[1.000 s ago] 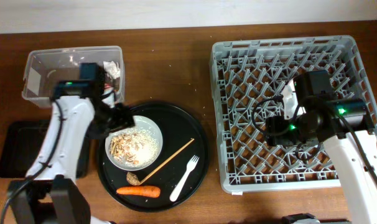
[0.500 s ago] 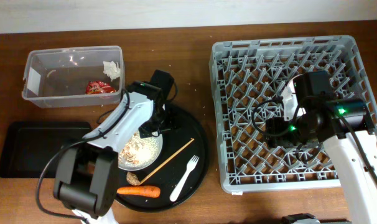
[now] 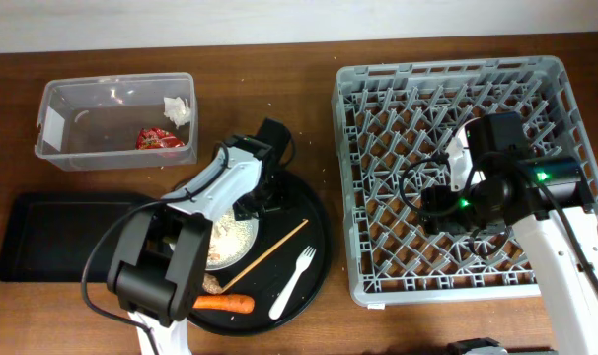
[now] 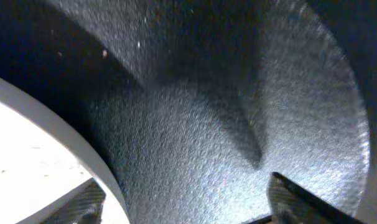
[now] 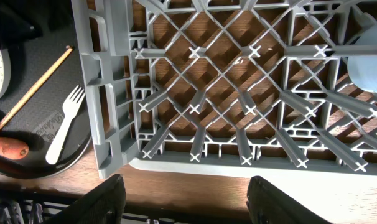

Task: Sort waste into correct bins and load items into the dishwasher rack
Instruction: 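Grasp the white plate rim with the left gripper, then lift the plate with the left gripper and tip food onto the black tray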

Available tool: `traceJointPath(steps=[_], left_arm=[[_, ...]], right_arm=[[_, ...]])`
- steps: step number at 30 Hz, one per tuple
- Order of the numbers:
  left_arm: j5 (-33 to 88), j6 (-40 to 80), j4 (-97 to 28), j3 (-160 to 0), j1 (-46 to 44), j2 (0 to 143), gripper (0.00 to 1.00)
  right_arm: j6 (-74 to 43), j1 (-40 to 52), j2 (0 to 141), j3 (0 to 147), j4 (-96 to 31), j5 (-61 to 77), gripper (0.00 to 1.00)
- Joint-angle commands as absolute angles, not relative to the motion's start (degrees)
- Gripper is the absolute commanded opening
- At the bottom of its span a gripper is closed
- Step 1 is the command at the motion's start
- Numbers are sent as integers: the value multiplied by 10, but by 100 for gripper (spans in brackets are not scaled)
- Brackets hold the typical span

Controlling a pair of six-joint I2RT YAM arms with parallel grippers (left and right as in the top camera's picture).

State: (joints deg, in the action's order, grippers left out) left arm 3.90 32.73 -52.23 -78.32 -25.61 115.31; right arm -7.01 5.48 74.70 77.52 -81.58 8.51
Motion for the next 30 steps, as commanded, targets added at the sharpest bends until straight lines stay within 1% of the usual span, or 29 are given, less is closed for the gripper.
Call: traceJointPath(steps=[1,3,4,7,8,9,10,11,13,15,17,18,22,26,28,30], left_arm=[[45,332,-532,-786,-275,1175,73],[-2,332,-552,-786,-276,1175,59],[-25,332,-564,-786,-276,1175,55],[-31,332,-575,-786,-276,1175,40],[-32,332,-575,-786,-276,1175,34],[-39,332,-576,-786,-276,1175,24],[-44,331,-577,-786,-276,1175,19],[-46,332,-577,-786,-276,1175,17],[-57,331,-577,-786,-276,1175,9],[-60,327,-577,-786,-276,1175,6],[-62,327,-577,-786,-276,1175,1],[-67,327,-577,-786,-276,1175,1],[-87,316,-584,-787,-276,1174,1],[-126,312,-634,-813,-276,1174,1],[-159,312,-689,-854,-276,1174,0],[-168,312,-719,-881,-276,1174,1]], right_arm=[[-64,60,746,778,-817,88,66],[-64,60,746,778,-818,88,66],[-64,60,746,778,-818,88,66],[-64,60,746,778,-818,88,66],[-64,60,746,778,-819,88,66],[-64,60,746,778,-820,88,66],[-64,60,746,778,-821,88,66],[-64,60,746,778,-822,88,66],[-64,60,746,778,-823,88,66],[-64,60,746,778,-823,88,66],[-64,60,746,778,-823,88,66],[-64,60,746,778,-823,88,66],[-64,60,746,778,-823,84,66],[-64,60,746,778,-826,84,66],[-64,60,746,778,-827,84,66],[-64,60,746,778,-827,84,66]])
